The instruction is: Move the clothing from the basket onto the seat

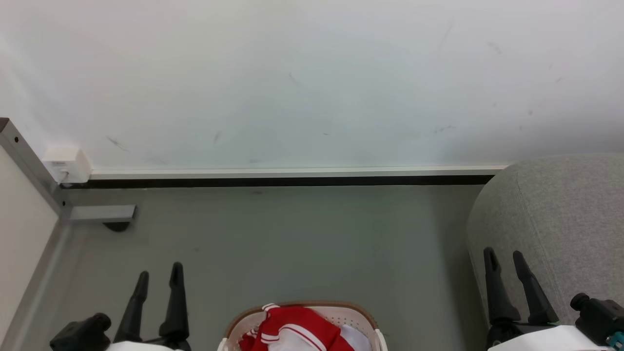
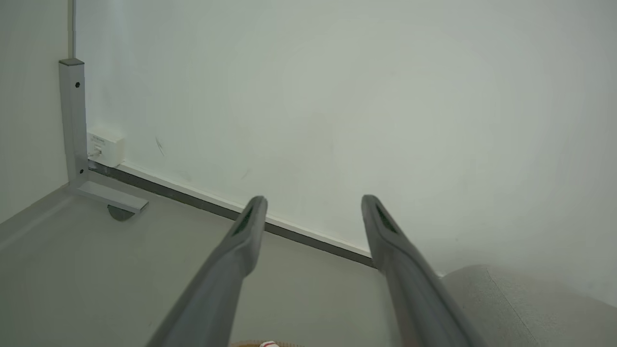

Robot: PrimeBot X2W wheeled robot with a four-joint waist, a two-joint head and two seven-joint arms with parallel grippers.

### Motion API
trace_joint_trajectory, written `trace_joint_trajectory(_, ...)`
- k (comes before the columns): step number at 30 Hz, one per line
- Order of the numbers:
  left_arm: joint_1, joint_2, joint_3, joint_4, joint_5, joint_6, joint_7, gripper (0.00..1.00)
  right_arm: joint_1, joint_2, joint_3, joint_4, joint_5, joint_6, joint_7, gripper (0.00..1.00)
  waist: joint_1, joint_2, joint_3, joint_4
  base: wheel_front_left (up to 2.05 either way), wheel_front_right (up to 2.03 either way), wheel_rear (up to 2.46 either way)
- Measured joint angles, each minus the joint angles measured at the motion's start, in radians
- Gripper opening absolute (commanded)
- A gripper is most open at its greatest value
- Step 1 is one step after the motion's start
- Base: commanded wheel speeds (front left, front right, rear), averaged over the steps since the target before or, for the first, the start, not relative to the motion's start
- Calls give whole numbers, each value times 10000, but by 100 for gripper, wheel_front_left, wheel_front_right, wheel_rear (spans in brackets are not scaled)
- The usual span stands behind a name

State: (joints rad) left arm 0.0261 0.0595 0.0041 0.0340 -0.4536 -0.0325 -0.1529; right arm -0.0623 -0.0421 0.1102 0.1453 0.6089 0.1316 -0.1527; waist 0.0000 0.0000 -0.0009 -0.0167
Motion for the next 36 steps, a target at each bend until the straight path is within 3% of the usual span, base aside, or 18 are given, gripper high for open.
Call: trace_joint_trajectory(36,366,6,-161,-489,2809,244,-777,100,12,-31,443,305,-2709,2,-780,100,0,0,-31,-129,0,0,0)
